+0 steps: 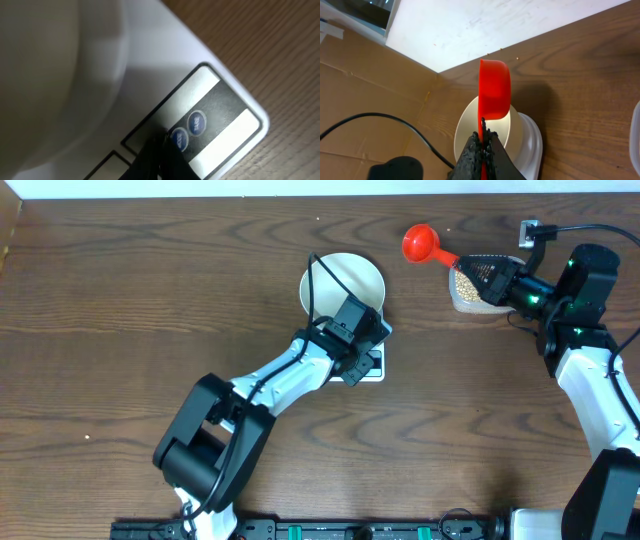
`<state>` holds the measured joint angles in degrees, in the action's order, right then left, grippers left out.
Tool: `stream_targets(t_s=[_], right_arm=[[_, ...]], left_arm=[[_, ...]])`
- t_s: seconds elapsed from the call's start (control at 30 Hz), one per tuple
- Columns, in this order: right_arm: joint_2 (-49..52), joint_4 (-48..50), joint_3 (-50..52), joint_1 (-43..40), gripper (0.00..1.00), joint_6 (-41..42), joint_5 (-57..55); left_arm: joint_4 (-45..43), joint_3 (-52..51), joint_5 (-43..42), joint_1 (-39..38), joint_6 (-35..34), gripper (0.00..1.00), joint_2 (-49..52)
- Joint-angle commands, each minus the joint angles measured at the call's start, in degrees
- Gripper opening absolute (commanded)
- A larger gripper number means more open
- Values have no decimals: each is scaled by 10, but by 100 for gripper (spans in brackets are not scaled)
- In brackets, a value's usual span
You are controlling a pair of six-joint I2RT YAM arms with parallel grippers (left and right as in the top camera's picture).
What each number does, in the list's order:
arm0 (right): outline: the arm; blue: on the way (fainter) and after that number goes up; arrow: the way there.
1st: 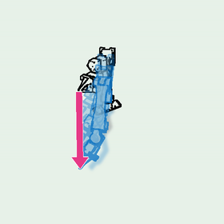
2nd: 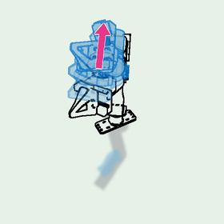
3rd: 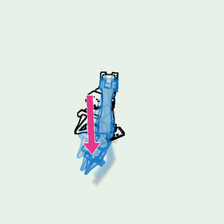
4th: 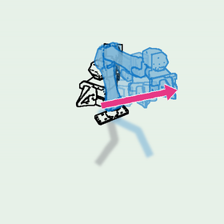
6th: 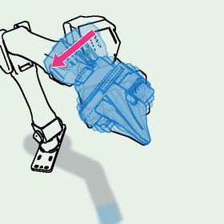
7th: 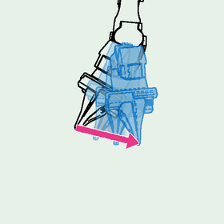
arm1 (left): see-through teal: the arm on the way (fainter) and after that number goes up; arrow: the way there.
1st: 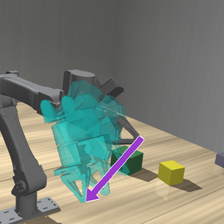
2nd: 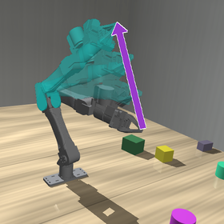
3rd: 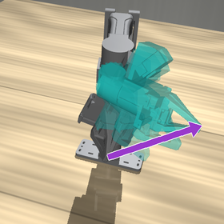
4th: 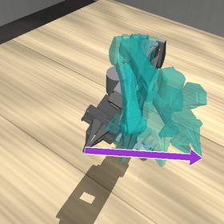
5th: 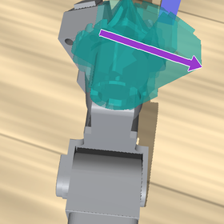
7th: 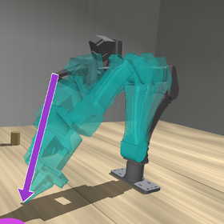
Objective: Scoop item into bowl and weigh 50g on scale
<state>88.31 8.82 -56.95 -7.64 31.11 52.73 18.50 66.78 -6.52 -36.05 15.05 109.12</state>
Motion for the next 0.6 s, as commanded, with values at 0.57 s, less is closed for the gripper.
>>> stream_targets(t_s=[0.57], right_arm=[[-7, 1, -7, -2, 1, -12, -1]], left_arm=[[2, -3, 32, 3, -1, 7, -50]])
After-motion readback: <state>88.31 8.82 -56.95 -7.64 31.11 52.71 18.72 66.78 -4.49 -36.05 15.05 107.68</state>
